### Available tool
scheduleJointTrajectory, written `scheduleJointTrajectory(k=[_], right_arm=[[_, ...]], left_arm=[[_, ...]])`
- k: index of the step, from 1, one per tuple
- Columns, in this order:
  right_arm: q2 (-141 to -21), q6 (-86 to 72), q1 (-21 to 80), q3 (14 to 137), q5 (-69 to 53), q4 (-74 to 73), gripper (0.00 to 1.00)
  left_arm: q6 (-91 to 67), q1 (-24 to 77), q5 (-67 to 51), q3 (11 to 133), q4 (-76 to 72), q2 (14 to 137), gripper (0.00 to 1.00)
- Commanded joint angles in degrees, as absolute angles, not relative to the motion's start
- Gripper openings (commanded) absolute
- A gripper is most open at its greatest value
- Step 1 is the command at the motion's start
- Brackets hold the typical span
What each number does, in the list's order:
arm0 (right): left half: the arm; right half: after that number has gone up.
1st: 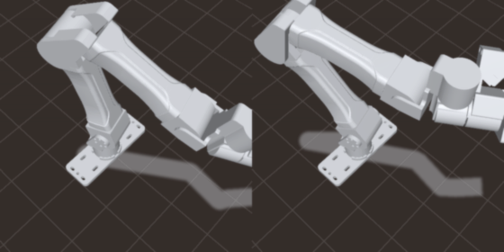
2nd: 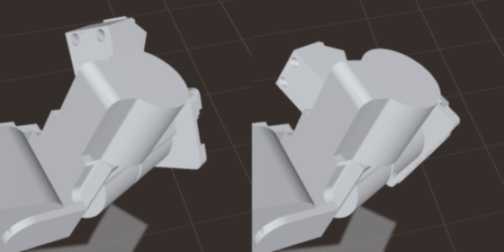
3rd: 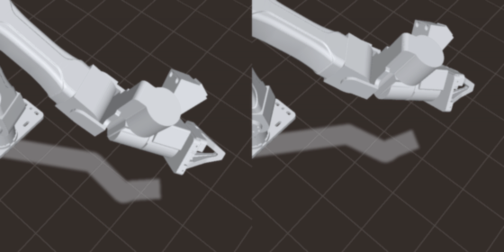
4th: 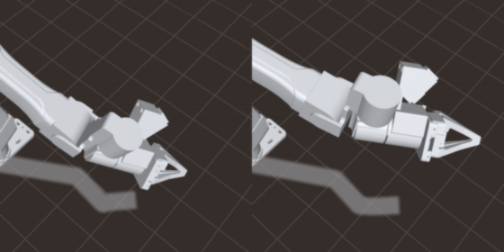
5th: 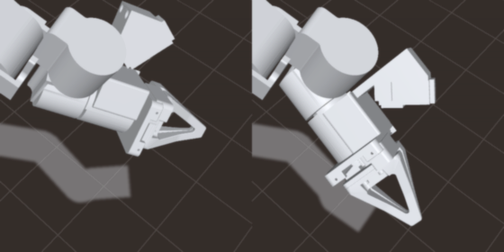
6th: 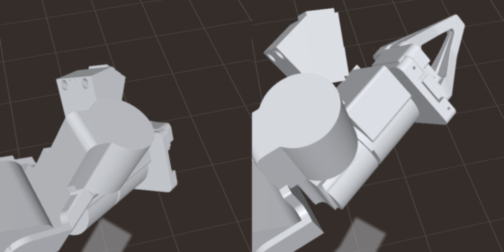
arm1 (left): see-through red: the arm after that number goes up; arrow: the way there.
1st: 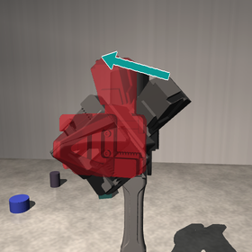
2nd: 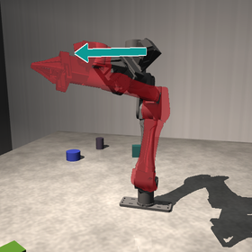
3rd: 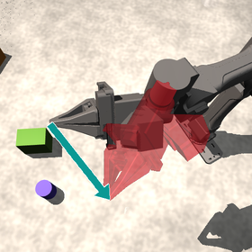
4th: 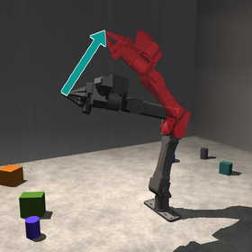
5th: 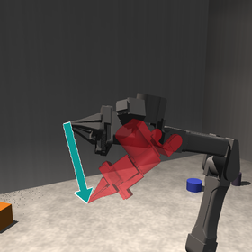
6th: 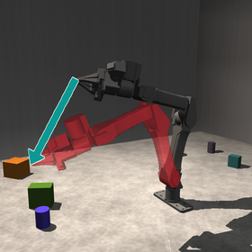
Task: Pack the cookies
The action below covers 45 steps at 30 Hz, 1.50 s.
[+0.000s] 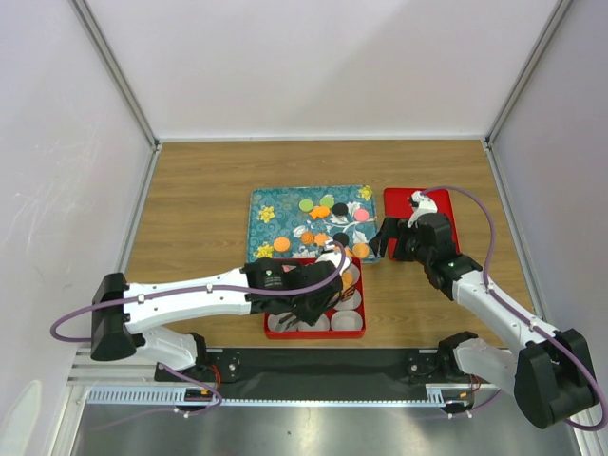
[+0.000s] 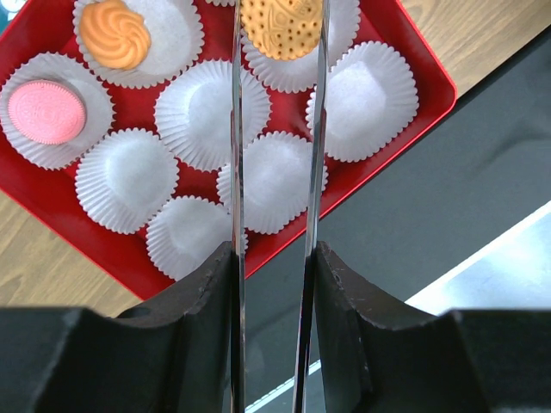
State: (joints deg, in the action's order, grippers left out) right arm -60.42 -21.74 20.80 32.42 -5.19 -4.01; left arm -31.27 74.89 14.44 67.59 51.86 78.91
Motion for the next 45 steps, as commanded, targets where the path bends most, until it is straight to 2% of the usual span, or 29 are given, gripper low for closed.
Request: scheduleJointTrajectory(k=[1, 22, 27, 40, 45], right_arm=[[-59.9, -20.5, 21.1, 33.3, -4.5, -2.4, 1.00], [-59.9, -20.4, 21.2, 33.3, -4.4, -2.3, 1.00], [-59.9, -20.5, 21.1, 33.3, -4.4, -2.4, 1.00], [-60.3, -20.5, 21.2, 33.6, -4.7, -2.3, 1.00], [-60.1, -20.5, 21.2, 33.5, -4.6, -2.2, 1.00]], left_arm=[[-32.3, 75.6, 14.0, 68.0, 49.7, 79.2, 0.40], [-32.5, 76.1, 13.7, 66.9, 49.5, 78.7, 0.52], [-32.2, 76.1, 13.8, 67.7, 50.0, 78.5, 0.58], [-31.6, 74.3, 17.9, 71.3, 56.5, 73.1, 0.49], [-29.0, 68.8, 17.8, 73.7, 56.9, 70.4, 0.48]])
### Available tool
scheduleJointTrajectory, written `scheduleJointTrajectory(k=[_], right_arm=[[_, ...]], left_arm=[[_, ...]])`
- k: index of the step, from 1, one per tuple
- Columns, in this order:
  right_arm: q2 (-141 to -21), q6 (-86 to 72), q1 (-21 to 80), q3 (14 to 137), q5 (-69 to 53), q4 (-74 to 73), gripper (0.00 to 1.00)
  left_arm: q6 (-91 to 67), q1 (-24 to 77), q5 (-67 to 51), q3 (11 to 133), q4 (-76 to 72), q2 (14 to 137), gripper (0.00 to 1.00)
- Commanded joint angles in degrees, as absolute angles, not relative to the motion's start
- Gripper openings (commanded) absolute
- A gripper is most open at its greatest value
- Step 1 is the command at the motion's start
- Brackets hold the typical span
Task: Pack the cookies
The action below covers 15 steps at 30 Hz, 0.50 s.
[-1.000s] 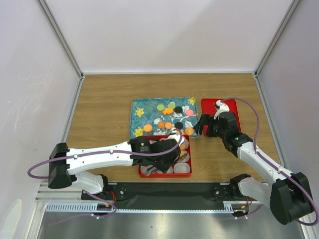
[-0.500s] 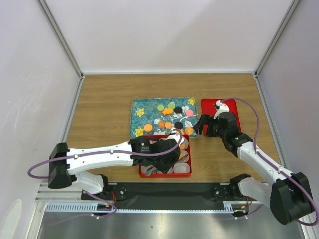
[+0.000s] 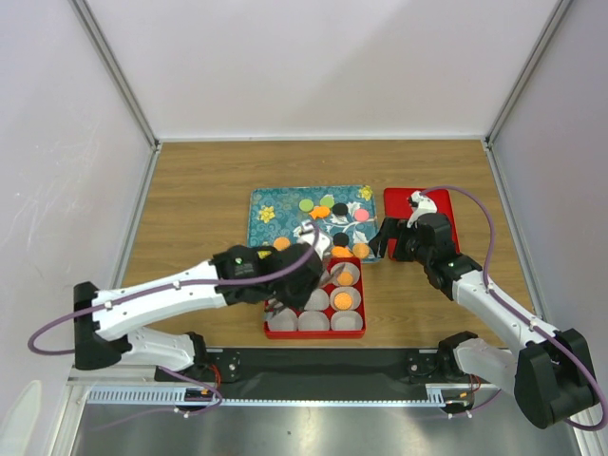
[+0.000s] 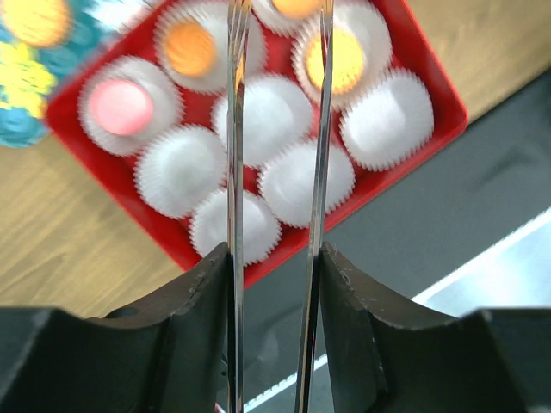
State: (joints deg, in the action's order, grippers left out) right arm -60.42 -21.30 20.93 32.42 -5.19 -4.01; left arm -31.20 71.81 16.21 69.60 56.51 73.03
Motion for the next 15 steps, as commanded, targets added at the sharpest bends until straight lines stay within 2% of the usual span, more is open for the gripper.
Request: scheduleJointTrajectory(k=[1, 7, 15], right_arm=[[-60.3, -20.5, 21.3, 33.6, -4.6, -2.1, 1.00], [-59.9, -20.5, 21.3, 33.5, -4.6, -2.4, 1.00], [-59.6, -20.5, 21.4, 33.5, -4.5, -2.5, 1.00]], left_arm=[[-28.3, 66.6, 17.9, 74.6, 56.9, 70.7, 0.48], [-20.9, 56.7, 17.4, 82.1, 55.5, 77.1, 0.52], [-13.0, 47.1, 14.5, 87.7, 52.1, 89.5, 0.53]])
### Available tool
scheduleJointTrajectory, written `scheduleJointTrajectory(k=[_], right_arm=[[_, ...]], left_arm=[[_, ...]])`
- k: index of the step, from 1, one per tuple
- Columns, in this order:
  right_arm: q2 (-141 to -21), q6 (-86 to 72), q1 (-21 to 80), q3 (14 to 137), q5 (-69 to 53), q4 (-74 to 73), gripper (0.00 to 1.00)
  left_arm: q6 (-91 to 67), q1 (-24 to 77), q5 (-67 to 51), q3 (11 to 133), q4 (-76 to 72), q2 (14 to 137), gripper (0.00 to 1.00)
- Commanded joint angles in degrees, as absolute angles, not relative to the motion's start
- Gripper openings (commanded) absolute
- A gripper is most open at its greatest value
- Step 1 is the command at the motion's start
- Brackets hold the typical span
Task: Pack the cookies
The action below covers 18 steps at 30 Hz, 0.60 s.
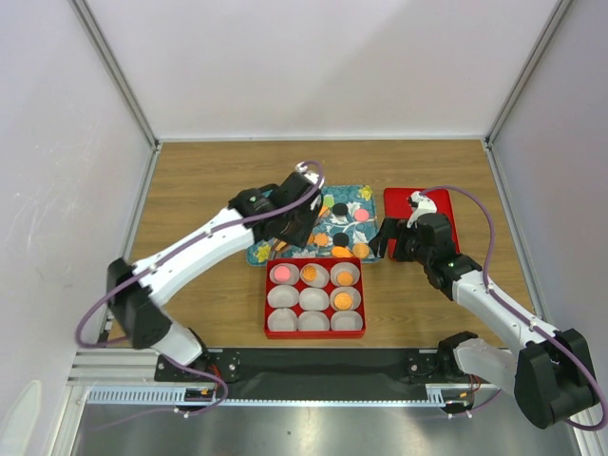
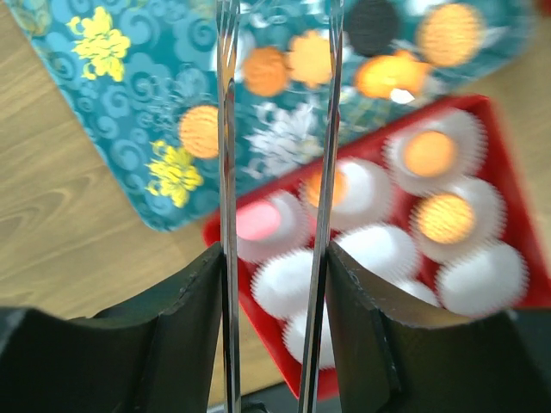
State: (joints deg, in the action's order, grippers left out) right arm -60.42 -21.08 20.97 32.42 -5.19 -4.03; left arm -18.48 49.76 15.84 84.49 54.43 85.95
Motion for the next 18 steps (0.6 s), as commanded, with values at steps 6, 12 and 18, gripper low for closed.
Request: scheduleJointTrajectory(k=[6, 12, 18], right_arm=[[-59.2, -20.5, 21.2, 33.4, -4.6, -2.6, 1.00], [-59.0, -20.5, 21.2, 33.3, -4.7, -2.7, 1.00], [-58.6, -20.6, 21.2, 33.2, -4.7, -2.7, 1.00]], left_arm=[[-10.3, 43.7, 14.3, 89.7, 49.0, 97.4, 0.54], [-9.3, 42.7, 14.1, 92.3, 47.8, 102.6, 0.55], [-8.8, 41.7, 13.6, 93.3, 46.8, 105.7, 0.55]])
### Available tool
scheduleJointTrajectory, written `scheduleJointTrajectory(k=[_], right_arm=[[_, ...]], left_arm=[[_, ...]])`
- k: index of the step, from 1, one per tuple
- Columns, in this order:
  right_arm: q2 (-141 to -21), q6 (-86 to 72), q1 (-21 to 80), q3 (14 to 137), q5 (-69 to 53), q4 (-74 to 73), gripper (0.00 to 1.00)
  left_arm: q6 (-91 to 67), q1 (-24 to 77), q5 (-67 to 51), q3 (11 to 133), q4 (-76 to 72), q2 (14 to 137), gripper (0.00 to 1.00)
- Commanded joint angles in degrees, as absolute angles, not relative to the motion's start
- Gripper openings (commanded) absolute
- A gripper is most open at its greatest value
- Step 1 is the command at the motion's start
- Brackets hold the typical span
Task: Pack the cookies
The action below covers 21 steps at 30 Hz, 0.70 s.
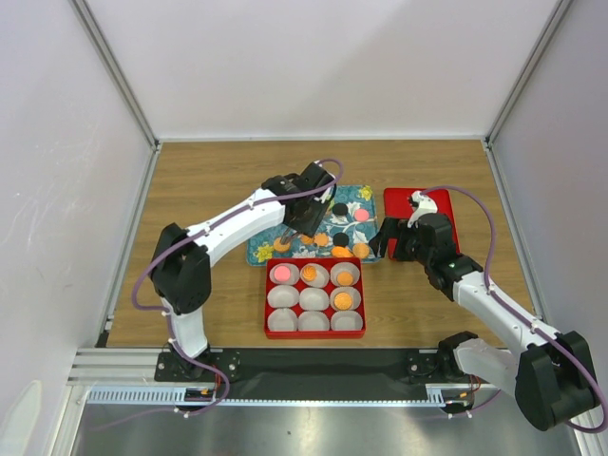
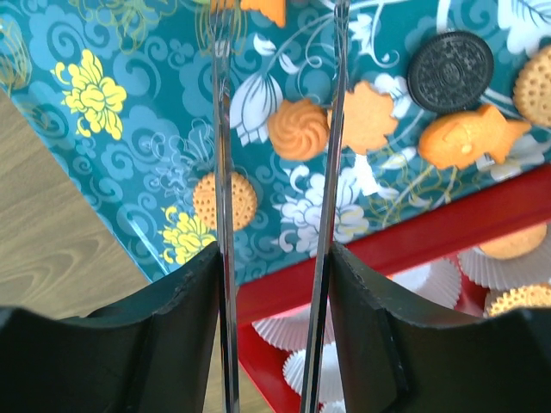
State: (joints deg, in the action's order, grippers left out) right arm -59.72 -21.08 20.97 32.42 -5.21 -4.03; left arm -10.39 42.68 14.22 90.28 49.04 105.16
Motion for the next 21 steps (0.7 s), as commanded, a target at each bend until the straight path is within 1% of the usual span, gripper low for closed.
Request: scheduleJointTrajectory(k=[1, 14, 21], right_arm=[[-58.6, -20.6, 21.2, 33.2, -4.7, -2.7, 1.00], [-58.7, -20.6, 21.2, 33.2, -4.7, -2.8, 1.00], [-58.9, -20.6, 21.2, 33.1, -4.7, -2.6, 1.00]], left_arm=[[-8.8, 41.4, 13.7, 93.5, 46.7, 106.5, 0.55], [-8.6, 40.4, 12.2, 95.6, 46.3, 110.0, 0.54], [-9.5, 40.4, 11.3, 93.2, 45.7, 109.3, 0.53]])
